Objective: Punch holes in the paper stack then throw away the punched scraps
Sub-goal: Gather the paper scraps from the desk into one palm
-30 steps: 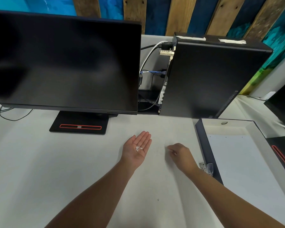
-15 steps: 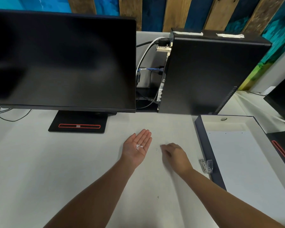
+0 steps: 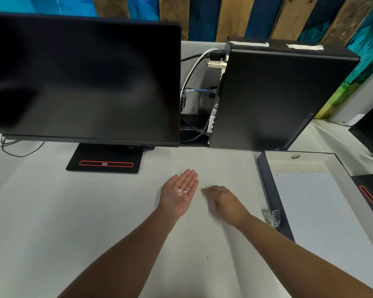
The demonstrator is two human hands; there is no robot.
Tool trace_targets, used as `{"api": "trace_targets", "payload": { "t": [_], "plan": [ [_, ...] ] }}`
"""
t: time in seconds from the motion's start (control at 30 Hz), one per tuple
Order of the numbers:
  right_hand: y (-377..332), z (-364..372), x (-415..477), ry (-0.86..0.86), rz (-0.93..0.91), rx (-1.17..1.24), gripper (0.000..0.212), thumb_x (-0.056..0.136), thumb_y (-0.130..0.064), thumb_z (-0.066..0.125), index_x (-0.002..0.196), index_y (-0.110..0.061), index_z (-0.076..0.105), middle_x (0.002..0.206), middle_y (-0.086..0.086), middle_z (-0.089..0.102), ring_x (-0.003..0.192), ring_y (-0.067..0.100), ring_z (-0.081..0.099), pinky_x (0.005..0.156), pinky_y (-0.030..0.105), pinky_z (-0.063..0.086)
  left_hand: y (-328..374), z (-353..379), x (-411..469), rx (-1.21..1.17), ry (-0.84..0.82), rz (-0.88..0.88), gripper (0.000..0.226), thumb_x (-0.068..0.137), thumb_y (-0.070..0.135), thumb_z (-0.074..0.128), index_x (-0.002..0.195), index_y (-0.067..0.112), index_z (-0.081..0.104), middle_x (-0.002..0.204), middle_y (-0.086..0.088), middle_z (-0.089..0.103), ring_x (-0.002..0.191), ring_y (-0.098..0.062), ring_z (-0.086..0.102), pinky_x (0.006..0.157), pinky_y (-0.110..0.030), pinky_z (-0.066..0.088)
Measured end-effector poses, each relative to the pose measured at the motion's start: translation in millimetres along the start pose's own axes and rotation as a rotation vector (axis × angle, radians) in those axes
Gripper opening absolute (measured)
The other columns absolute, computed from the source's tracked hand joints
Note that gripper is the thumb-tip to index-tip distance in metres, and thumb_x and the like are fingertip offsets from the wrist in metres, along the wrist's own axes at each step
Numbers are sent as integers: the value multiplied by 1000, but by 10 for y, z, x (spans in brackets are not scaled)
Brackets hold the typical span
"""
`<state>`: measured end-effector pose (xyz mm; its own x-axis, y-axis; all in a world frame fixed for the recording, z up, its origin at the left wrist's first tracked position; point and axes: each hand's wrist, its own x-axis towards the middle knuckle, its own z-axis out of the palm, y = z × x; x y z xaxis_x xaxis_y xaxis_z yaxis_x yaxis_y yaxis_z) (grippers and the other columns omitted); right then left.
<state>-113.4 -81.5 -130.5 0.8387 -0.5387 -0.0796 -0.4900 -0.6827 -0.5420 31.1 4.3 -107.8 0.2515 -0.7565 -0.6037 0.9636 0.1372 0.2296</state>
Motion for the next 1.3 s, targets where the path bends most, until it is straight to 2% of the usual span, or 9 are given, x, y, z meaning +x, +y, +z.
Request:
{"api": "trace_targets", "payload": {
  "t": [0.17,0.3,0.5,0.63,0.77,0.87,1.03,1.2,1.3],
  "plan": [
    [29,-14,-7,-156,6,-59,44,88,-4,38,126,-11,59,130,11,55,122,26,47,102,27,36,-23,30,-5,9,-7,-3,38,100,21,35,111,-5,61,112,-18,67,107,-28,62,99,-38,45],
    [110,-45,-82,-75,10,-40,46,79,-6,36,111,-10,69,115,9,67,109,25,59,92,19,37,-12,42,3,7,-10,-2,39,101,21,35,112,-5,61,113,-18,67,106,-28,62,98,-38,46],
    [134,-72,-107,13,84,-80,42,82,-15,33,98,-3,70,91,17,66,87,33,60,74,31,46,-34,55,11,12,-6,-8,39,101,21,35,113,-5,61,114,-18,67,109,-28,61,100,-38,45],
    [128,11,-145,67,102,-15,25,83,4,48,89,-5,71,78,5,62,76,22,55,66,20,37,-42,59,14,9,-10,-12,39,101,21,35,113,-5,61,113,-19,67,109,-28,62,100,-39,46],
    [111,-18,-124,97,174,-37,17,74,5,46,61,-5,44,60,-1,36,62,21,36,53,26,26,-45,62,11,8,-11,-13,39,101,21,35,112,-5,61,112,-18,68,108,-28,62,99,-38,46],
    [98,17,-104,76,185,-50,19,78,0,47,60,-6,45,59,-3,36,64,21,40,52,24,27,-51,67,15,10,-12,-15,39,101,22,35,113,-4,61,112,-18,68,108,-28,62,99,-38,46],
    [45,64,-60,61,219,-78,22,86,-5,44,81,-2,65,81,10,63,77,24,54,68,32,43,-69,73,2,8,-11,-18,39,101,21,35,111,-5,62,112,-18,68,108,-28,62,99,-39,46],
    [-8,139,-73,131,184,-119,23,89,-5,46,71,3,58,72,18,58,66,24,42,60,33,36,-68,64,-7,6,-10,-16,38,101,21,35,111,-5,62,112,-18,67,108,-28,62,99,-39,46],
    [-34,87,-49,110,207,-80,22,89,-6,44,73,3,56,69,9,48,65,23,42,60,32,35,-71,52,-6,3,-15,-21,39,101,21,35,113,-5,61,114,-19,67,109,-28,62,99,-39,46]
  ]
}}
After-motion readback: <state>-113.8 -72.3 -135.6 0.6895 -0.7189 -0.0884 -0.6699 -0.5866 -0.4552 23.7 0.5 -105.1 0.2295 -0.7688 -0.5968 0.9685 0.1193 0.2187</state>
